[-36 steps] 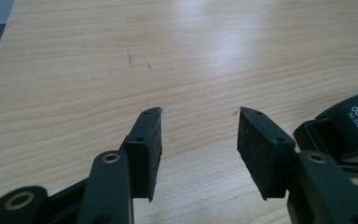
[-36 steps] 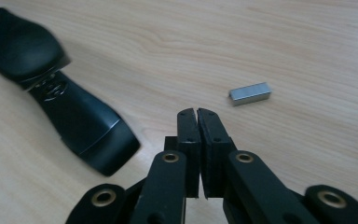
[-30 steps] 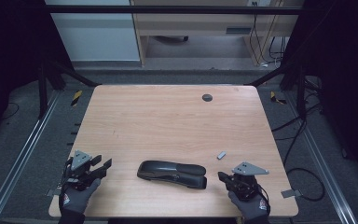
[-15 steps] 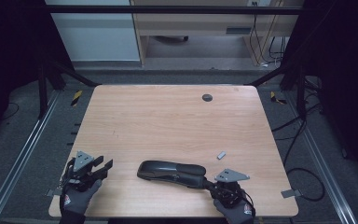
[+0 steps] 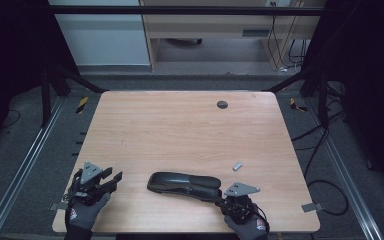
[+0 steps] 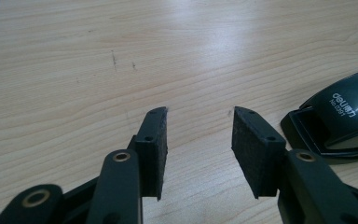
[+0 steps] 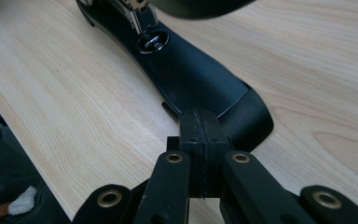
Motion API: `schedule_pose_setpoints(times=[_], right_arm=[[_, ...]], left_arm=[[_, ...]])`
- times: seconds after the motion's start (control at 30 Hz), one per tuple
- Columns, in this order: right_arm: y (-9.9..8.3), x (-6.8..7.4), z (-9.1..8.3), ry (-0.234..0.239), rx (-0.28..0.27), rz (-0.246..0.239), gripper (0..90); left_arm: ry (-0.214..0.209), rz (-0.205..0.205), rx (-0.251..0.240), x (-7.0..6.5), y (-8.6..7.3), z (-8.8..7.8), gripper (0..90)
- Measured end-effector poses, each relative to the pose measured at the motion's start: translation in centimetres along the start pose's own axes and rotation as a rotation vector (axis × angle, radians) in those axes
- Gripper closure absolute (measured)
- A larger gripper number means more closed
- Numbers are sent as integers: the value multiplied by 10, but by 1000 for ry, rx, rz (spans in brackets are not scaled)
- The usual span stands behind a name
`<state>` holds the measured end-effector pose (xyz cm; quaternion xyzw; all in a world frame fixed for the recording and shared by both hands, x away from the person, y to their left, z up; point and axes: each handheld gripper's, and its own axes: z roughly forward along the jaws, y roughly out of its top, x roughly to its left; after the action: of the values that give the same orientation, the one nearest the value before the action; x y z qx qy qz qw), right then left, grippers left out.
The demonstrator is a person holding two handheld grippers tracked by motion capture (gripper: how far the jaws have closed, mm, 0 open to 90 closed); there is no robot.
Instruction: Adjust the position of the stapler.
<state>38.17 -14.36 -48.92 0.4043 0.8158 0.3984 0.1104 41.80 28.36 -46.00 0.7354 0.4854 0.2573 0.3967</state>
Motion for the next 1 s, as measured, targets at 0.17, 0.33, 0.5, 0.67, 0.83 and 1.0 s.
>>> schedule_pose_setpoints(times=[0.17, 0.33, 0.5, 0.67, 0.83, 1.0], right_arm=[[-1, 0, 3, -3, 20, -6, 900], [-1, 1, 5, -3, 26, -9, 900], [-1, 0, 8, -9, 51, -16, 900], [0, -1, 7, -8, 41, -7, 900], [1, -2, 8, -20, 42, -9, 900], [3, -3, 9, -28, 45, -6, 900]], left_arm=[[-2, 0, 1, 0, 0, 0, 555], [0, 1, 2, 0, 0, 0, 555], [0, 2, 2, -1, 0, 0, 556], [0, 3, 3, -1, 0, 0, 556], [-2, -1, 5, -1, 0, 1, 556], [4, 5, 3, -1, 1, 0, 554]])
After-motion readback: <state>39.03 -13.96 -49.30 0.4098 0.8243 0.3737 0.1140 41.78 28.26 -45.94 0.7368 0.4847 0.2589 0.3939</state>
